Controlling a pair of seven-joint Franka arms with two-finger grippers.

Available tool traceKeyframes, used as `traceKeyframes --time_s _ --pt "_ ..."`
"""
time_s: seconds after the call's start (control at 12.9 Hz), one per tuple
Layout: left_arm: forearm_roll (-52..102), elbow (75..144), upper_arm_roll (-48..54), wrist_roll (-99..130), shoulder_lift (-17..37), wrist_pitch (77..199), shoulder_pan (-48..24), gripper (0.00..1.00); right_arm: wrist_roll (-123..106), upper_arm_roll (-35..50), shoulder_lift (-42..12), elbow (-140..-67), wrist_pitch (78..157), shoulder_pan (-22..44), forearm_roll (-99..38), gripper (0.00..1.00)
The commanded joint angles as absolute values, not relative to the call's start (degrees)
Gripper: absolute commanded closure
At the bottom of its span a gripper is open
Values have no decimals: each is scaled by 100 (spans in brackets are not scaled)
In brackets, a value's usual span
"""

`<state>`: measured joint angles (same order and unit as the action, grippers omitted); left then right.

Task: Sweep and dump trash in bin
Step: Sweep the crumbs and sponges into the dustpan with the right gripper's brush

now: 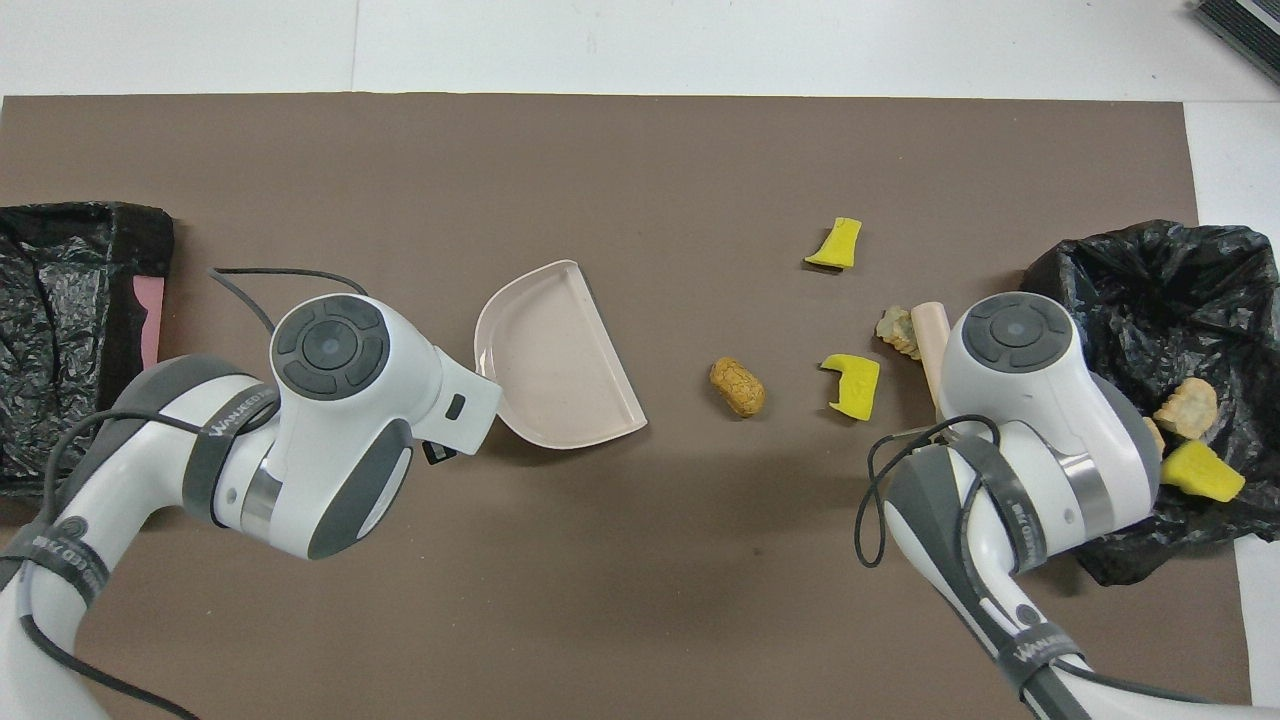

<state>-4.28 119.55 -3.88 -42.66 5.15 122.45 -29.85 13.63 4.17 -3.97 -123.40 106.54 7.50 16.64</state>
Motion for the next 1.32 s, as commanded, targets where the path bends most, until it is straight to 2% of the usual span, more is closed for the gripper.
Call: traceKeyframes --time_s 0.0,0.23,0.46,0.7,0.85,1.24 --pt "-475 12287 -466 -3955 360 12481 -3164 100 1213 466 -755 -12095 10845 1071 1382 100" --pt "-518 12296 -466 -3955 352 12489 -3164 100 1265 466 -1045 -11664 10854 1580 671 100" --pt "-527 12392 -466 -3999 308 12480 -3164 100 1283 501 -1028 -11602 10845 2081 -49 100" --pt "-536 12384 -466 -4078 308 12489 -3146 100 1651 501 -1194 -11505 11161 2512 -668 100" --pt "-527 12384 -457 -4131 316 12498 -3120 100 1687 501 -1283 -11409 11389 2706 -1236 100" --pt "-527 12384 -457 -4131 325 12568 -3094 100 1556 536 -1669 -10416 11180 2795 -2537 100"
